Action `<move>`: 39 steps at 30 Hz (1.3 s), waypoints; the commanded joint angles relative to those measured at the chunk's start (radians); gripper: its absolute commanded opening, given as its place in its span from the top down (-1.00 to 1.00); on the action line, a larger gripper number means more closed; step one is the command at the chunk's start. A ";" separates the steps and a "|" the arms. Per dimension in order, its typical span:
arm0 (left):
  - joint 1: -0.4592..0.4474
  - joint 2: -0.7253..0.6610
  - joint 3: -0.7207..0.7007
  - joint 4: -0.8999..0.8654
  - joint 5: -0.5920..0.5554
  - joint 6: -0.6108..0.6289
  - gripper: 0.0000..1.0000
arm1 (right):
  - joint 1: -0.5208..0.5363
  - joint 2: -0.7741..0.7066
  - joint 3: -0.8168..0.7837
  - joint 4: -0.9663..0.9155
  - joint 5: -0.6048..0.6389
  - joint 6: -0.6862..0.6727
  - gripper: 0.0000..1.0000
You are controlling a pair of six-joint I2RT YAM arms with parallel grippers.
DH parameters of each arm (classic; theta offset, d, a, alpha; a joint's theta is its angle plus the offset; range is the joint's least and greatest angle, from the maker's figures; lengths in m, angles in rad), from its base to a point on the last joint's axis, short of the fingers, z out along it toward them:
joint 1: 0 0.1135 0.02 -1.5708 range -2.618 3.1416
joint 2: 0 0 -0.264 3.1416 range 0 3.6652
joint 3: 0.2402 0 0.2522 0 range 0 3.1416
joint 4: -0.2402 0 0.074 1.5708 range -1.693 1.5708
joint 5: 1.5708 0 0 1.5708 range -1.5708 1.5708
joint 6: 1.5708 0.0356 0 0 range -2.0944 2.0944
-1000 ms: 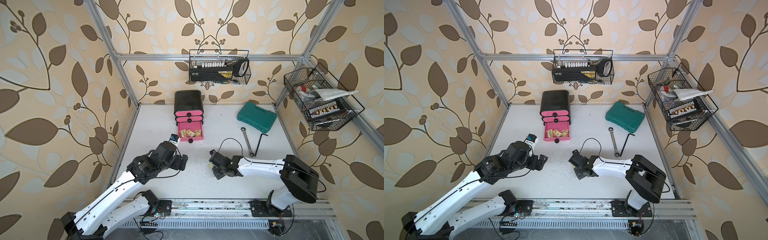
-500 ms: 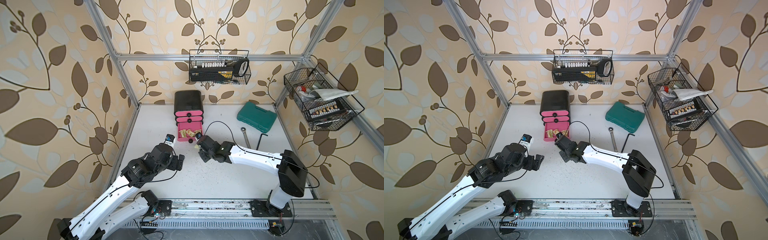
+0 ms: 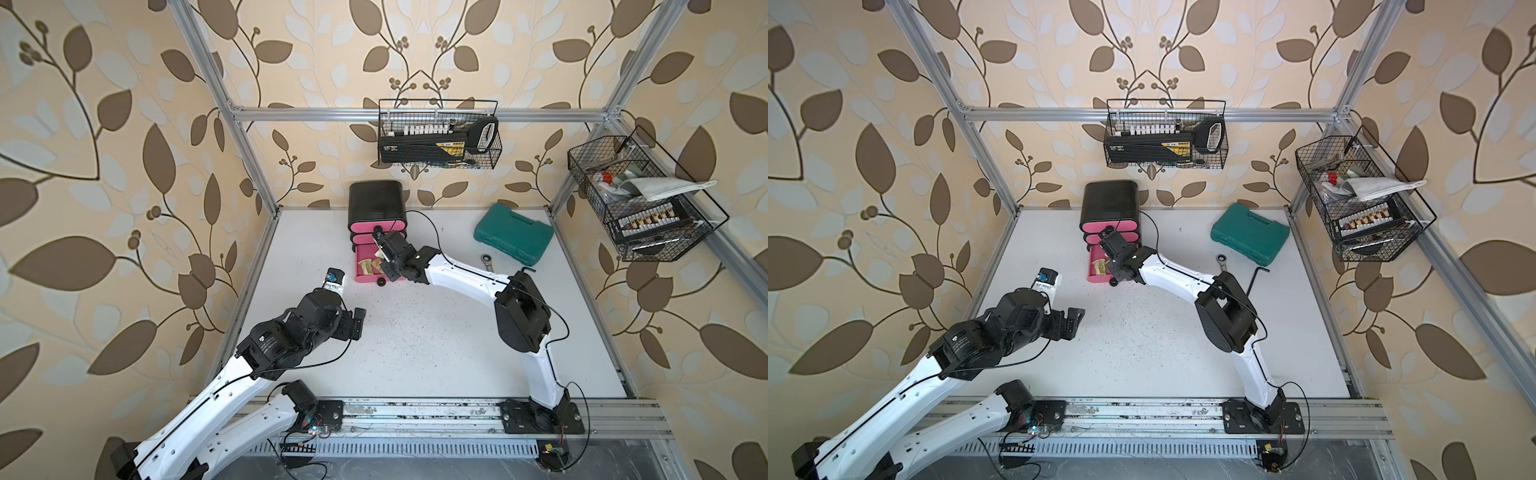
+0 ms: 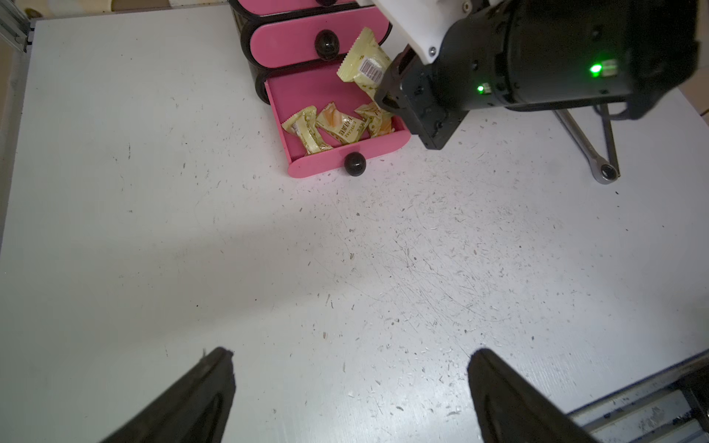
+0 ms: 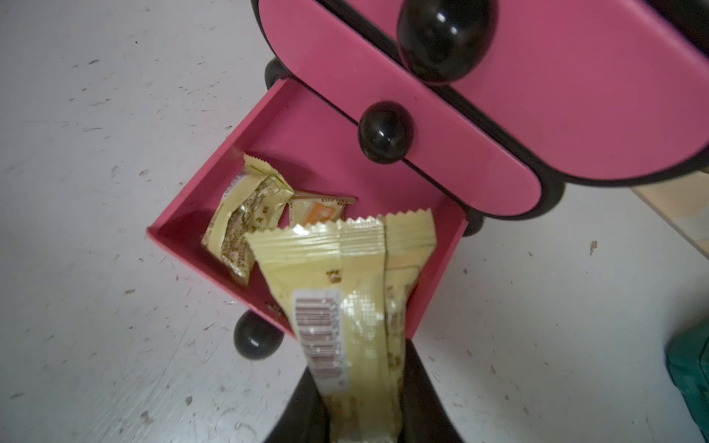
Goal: Place the cookies into the drawer by color
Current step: Place the cookie in the drawer.
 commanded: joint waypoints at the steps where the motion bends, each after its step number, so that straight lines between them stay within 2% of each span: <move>1: 0.000 -0.017 0.025 -0.007 -0.019 -0.006 -0.97 | -0.007 0.083 0.080 0.016 0.059 -0.099 0.49; 10: 0.000 -0.019 0.023 -0.005 -0.023 -0.006 -0.97 | -0.017 0.196 0.163 0.085 0.142 -0.188 0.46; 16: 0.000 -0.015 0.023 -0.005 -0.026 -0.006 -0.97 | -0.019 0.239 0.210 0.080 0.170 -0.214 0.06; 18: 0.000 -0.013 0.023 -0.005 -0.028 -0.006 -0.97 | -0.015 0.234 0.218 0.075 0.172 -0.204 -0.03; 23: 0.000 -0.009 0.025 -0.007 -0.035 -0.007 -0.97 | 0.006 0.174 0.198 0.072 0.187 -0.184 -0.03; 26: 0.000 -0.006 0.025 -0.006 -0.033 -0.007 -0.97 | 0.023 0.093 0.132 0.106 0.164 -0.172 -0.04; 31: 0.000 -0.001 0.025 -0.007 -0.035 -0.007 -0.97 | 0.021 -0.014 0.074 0.110 0.084 -0.062 -0.01; 34: 0.000 -0.004 0.025 -0.010 -0.038 -0.010 -0.97 | 0.013 -0.090 0.026 0.096 -0.010 0.052 0.01; 37: 0.000 -0.006 0.025 -0.011 -0.047 -0.011 -0.97 | -0.004 -0.216 -0.105 0.131 -0.167 0.233 0.03; 39: 0.000 -0.004 0.024 -0.012 -0.049 -0.012 -0.97 | -0.021 -0.324 -0.257 0.231 -0.278 0.367 0.04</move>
